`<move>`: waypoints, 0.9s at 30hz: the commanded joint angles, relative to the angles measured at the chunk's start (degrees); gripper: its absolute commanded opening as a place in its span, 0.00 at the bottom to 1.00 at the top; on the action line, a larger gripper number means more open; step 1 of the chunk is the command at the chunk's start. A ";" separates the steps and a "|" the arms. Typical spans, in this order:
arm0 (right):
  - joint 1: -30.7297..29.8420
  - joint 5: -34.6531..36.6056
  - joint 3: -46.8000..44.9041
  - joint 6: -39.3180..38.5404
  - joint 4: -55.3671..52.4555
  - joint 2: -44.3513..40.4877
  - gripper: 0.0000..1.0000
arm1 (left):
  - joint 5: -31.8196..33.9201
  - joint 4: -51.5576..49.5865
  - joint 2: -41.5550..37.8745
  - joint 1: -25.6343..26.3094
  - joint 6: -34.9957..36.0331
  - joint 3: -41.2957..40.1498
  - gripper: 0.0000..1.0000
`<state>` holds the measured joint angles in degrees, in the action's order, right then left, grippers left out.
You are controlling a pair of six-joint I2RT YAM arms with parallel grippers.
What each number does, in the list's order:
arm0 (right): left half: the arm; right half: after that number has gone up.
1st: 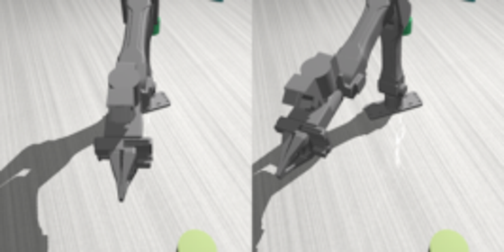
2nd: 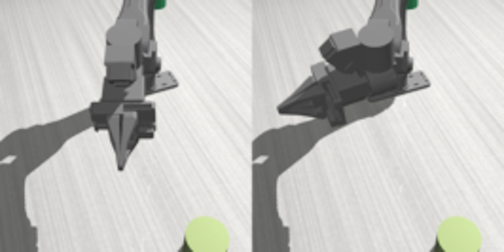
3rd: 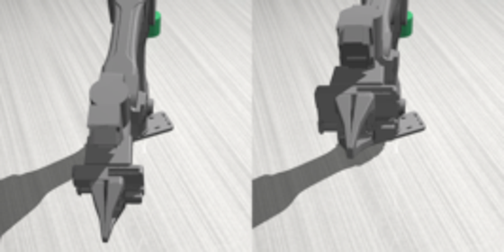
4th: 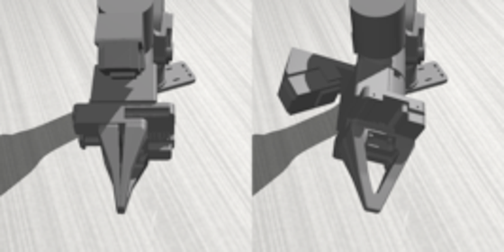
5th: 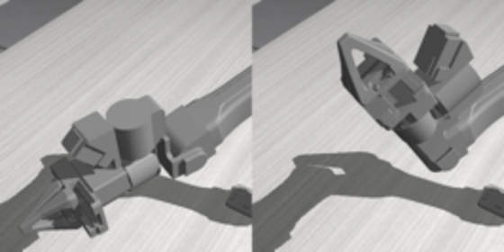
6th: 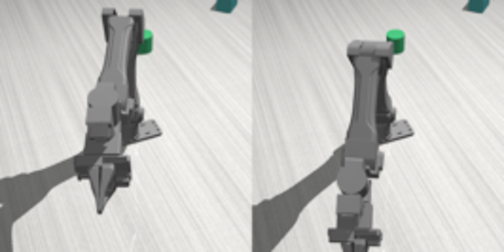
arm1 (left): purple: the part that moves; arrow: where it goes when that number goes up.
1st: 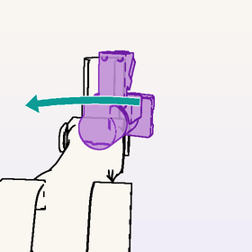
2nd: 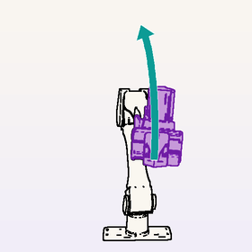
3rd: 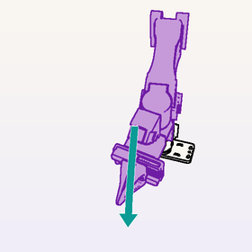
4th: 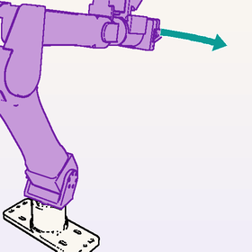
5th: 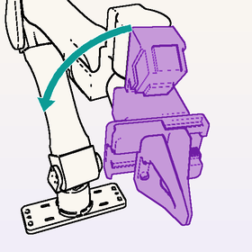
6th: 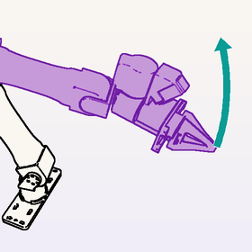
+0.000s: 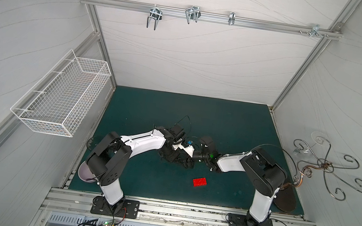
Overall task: Assemble a small pinwheel with lego
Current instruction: Assemble the lego brick with the lego brick.
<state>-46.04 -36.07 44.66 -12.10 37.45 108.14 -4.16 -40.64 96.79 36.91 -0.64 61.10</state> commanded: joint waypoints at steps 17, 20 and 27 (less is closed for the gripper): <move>1.18 2.02 -0.37 2.23 -9.31 -0.16 0.66 | -6.59 1.19 0.27 3.14 -5.56 -0.36 0.00; 0.24 1.71 0.97 1.47 -11.78 -0.48 0.66 | -5.85 0.14 -1.88 3.10 -6.01 -1.07 0.00; -0.86 2.36 1.17 1.99 -11.83 0.37 0.66 | -8.53 0.92 -2.82 3.10 -6.16 -2.83 0.00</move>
<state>-46.39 -36.99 46.22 -11.27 31.51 107.15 -4.34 -39.42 94.87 38.30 -6.72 58.92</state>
